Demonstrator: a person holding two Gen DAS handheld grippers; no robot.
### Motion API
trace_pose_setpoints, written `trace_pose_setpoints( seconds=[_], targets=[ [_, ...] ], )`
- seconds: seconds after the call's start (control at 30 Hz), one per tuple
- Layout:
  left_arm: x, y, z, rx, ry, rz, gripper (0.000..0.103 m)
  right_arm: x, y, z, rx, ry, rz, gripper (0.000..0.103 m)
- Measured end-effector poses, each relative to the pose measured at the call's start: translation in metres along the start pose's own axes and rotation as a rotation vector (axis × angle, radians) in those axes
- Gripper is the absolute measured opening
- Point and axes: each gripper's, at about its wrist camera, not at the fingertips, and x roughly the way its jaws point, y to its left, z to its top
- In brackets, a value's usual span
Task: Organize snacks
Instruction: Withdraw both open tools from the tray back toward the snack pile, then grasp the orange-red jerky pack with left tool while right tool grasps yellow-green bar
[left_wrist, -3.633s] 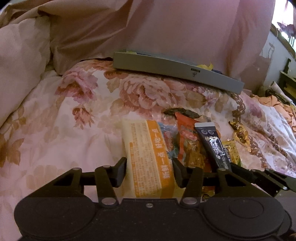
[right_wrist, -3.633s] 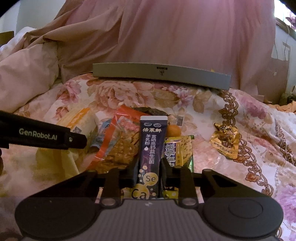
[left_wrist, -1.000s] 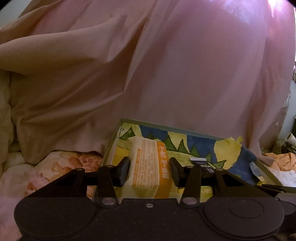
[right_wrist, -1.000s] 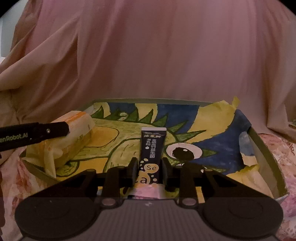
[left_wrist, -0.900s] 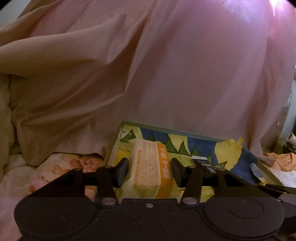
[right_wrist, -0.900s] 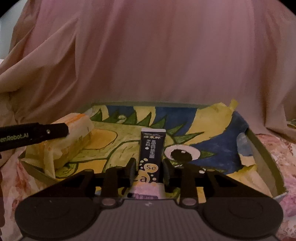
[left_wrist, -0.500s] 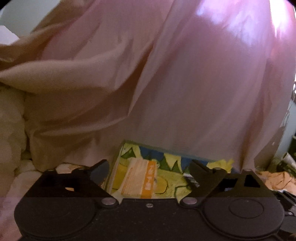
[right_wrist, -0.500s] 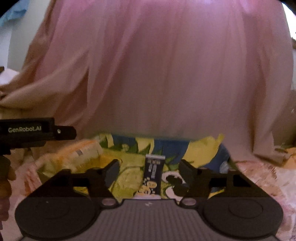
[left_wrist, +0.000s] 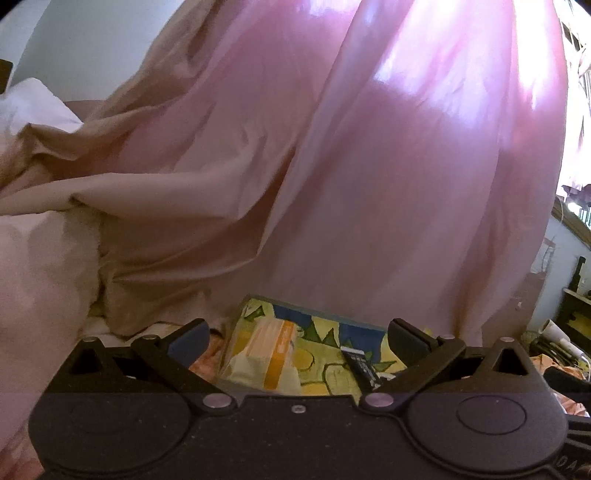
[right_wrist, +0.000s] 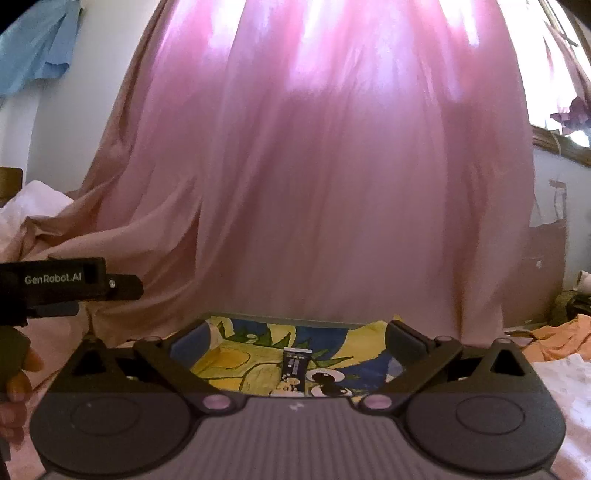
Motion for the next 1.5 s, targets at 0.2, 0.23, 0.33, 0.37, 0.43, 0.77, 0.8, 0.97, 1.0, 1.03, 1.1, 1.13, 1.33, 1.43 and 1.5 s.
trace_pose_setpoints(
  seconds=[0.2,0.23,0.33,0.37,0.43,0.77,0.8,0.97,1.0,1.03,1.1,1.13,1.33,1.43,1.5],
  targets=[
    [-0.035,-0.004,-0.015,0.025,0.002,0.009,0.102,-0.036,-0.001,-0.012,0.016,-0.007,-0.032,0.103],
    [-0.041,-0.005,-0.019,0.031,0.002,0.009,0.102,-0.042,-0.001,-0.015,0.016,-0.006,-0.037,0.103],
    [-0.054,-0.005,-0.027,0.040,0.012,0.009,0.102,-0.059,-0.003,-0.023,0.015,-0.003,-0.056,0.103],
    [-0.058,-0.005,-0.031,0.043,0.018,0.009,0.102,-0.065,-0.003,-0.026,0.014,0.001,-0.061,0.103],
    [-0.065,-0.006,-0.039,0.053,0.033,0.008,0.102,-0.074,-0.004,-0.033,0.006,0.007,-0.074,0.103],
    [-0.087,0.001,-0.079,0.121,0.124,-0.009,0.102,-0.105,-0.003,-0.059,0.002,0.094,-0.120,0.103],
    [-0.088,0.002,-0.082,0.127,0.134,-0.012,0.102,-0.106,-0.002,-0.061,0.003,0.108,-0.122,0.103],
    [-0.088,0.008,-0.096,0.144,0.199,-0.011,0.102,-0.113,0.002,-0.075,-0.001,0.191,-0.151,0.103],
    [-0.087,0.008,-0.097,0.148,0.212,-0.009,0.102,-0.113,0.002,-0.077,0.000,0.208,-0.150,0.103],
    [-0.086,0.008,-0.100,0.154,0.228,-0.007,0.102,-0.113,0.004,-0.081,-0.005,0.232,-0.150,0.103],
    [-0.083,0.008,-0.105,0.170,0.265,-0.003,0.102,-0.110,0.007,-0.088,-0.022,0.271,-0.153,0.103],
    [-0.081,0.008,-0.106,0.178,0.281,-0.002,0.102,-0.108,0.009,-0.091,-0.032,0.291,-0.153,0.103],
    [-0.072,0.008,-0.118,0.217,0.351,-0.002,0.102,-0.095,0.013,-0.109,-0.042,0.389,-0.133,0.103],
    [-0.068,0.009,-0.123,0.224,0.382,0.001,0.102,-0.090,0.015,-0.118,-0.040,0.436,-0.121,0.103],
    [-0.064,0.010,-0.127,0.227,0.403,0.005,0.102,-0.086,0.016,-0.123,-0.042,0.461,-0.116,0.103]
  ],
)
